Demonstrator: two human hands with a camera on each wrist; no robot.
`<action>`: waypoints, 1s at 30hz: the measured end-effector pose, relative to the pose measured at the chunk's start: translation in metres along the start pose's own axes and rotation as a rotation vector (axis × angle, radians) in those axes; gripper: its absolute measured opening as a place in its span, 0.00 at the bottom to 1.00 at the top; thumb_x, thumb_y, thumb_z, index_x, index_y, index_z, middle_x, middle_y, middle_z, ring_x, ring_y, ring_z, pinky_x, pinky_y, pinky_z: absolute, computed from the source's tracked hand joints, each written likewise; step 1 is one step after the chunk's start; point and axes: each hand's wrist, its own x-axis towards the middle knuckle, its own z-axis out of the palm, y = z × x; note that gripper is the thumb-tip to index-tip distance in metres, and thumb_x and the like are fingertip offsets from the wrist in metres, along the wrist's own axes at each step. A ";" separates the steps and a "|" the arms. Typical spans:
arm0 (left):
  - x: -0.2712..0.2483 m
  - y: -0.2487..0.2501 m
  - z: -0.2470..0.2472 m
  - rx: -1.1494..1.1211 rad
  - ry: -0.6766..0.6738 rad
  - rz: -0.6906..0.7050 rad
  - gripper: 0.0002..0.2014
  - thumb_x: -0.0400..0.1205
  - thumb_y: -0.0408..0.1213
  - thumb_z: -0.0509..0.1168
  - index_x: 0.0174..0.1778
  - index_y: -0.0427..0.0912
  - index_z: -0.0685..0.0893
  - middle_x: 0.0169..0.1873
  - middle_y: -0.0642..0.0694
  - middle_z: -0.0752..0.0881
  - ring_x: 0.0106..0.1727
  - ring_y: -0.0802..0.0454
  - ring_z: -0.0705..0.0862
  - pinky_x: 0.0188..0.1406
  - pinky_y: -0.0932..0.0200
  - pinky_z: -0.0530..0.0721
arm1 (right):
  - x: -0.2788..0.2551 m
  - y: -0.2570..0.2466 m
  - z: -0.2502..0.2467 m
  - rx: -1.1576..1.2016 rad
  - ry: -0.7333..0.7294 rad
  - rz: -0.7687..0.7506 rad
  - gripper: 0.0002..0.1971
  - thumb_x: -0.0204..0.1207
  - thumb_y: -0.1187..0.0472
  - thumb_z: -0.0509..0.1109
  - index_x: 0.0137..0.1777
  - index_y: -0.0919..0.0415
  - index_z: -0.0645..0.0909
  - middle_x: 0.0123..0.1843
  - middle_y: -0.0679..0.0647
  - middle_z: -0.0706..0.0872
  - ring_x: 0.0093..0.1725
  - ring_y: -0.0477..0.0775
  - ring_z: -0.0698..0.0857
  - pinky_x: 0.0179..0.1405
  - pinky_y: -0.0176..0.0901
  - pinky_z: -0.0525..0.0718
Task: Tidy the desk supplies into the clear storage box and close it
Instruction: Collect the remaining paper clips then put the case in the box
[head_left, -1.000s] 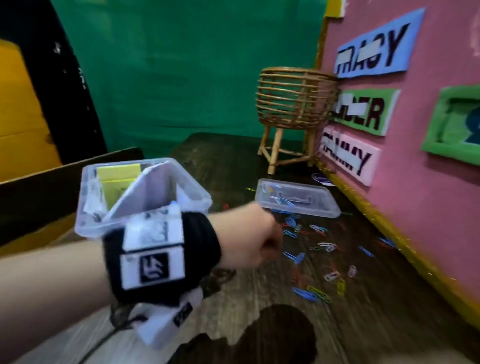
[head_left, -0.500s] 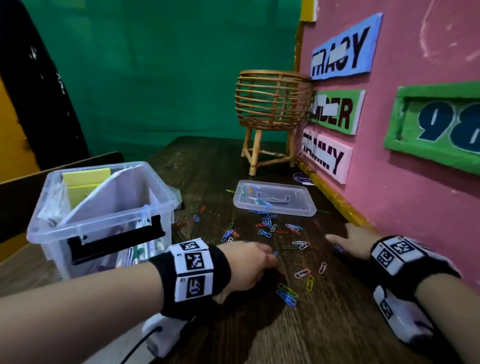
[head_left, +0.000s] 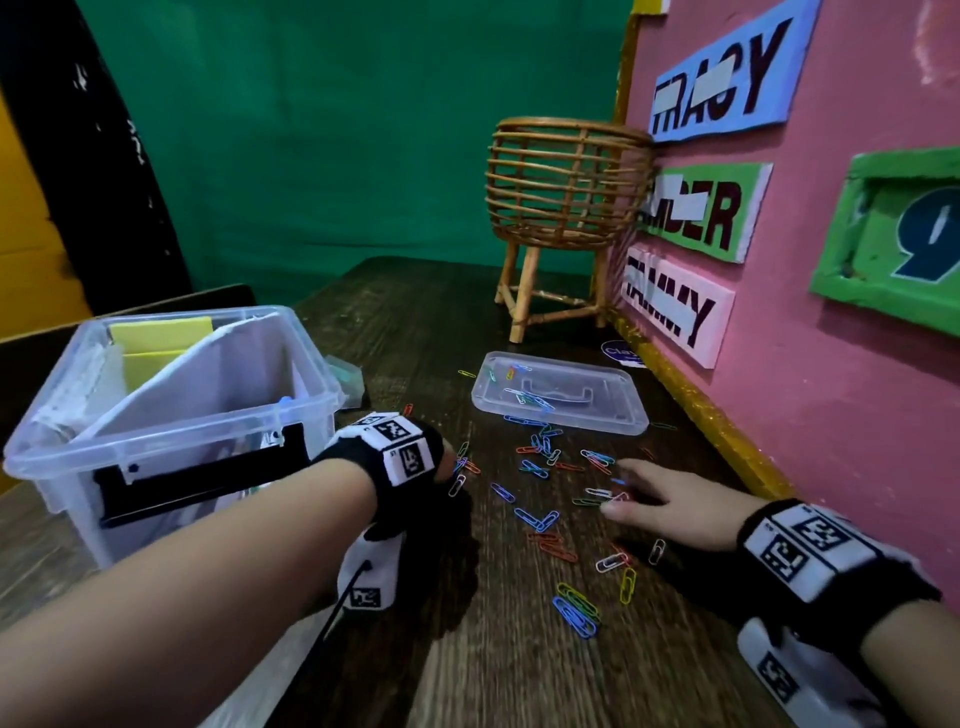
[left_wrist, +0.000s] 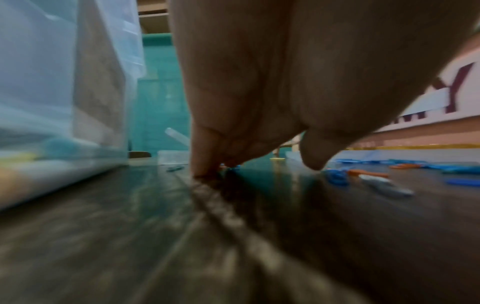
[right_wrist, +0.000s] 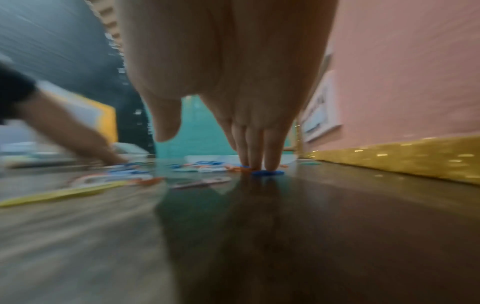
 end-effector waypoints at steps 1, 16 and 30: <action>-0.006 0.011 0.001 -0.002 0.021 0.017 0.20 0.88 0.40 0.50 0.72 0.34 0.74 0.73 0.37 0.75 0.74 0.41 0.73 0.71 0.54 0.70 | -0.001 -0.004 0.001 0.043 0.018 -0.036 0.46 0.69 0.33 0.63 0.81 0.56 0.53 0.81 0.52 0.66 0.78 0.49 0.68 0.78 0.40 0.64; 0.013 0.000 -0.008 -0.004 0.258 -0.376 0.25 0.88 0.43 0.50 0.75 0.27 0.66 0.71 0.23 0.71 0.71 0.25 0.72 0.67 0.35 0.74 | -0.002 -0.002 0.001 0.105 0.008 -0.010 0.31 0.65 0.28 0.56 0.55 0.50 0.82 0.45 0.46 0.83 0.44 0.43 0.81 0.51 0.40 0.79; 0.048 0.014 0.005 -0.149 0.275 -0.251 0.54 0.68 0.75 0.53 0.80 0.36 0.55 0.78 0.32 0.64 0.77 0.33 0.66 0.76 0.37 0.66 | -0.008 -0.006 0.005 0.321 -0.208 -0.085 0.19 0.62 0.51 0.81 0.38 0.59 0.73 0.23 0.51 0.80 0.19 0.44 0.78 0.20 0.35 0.78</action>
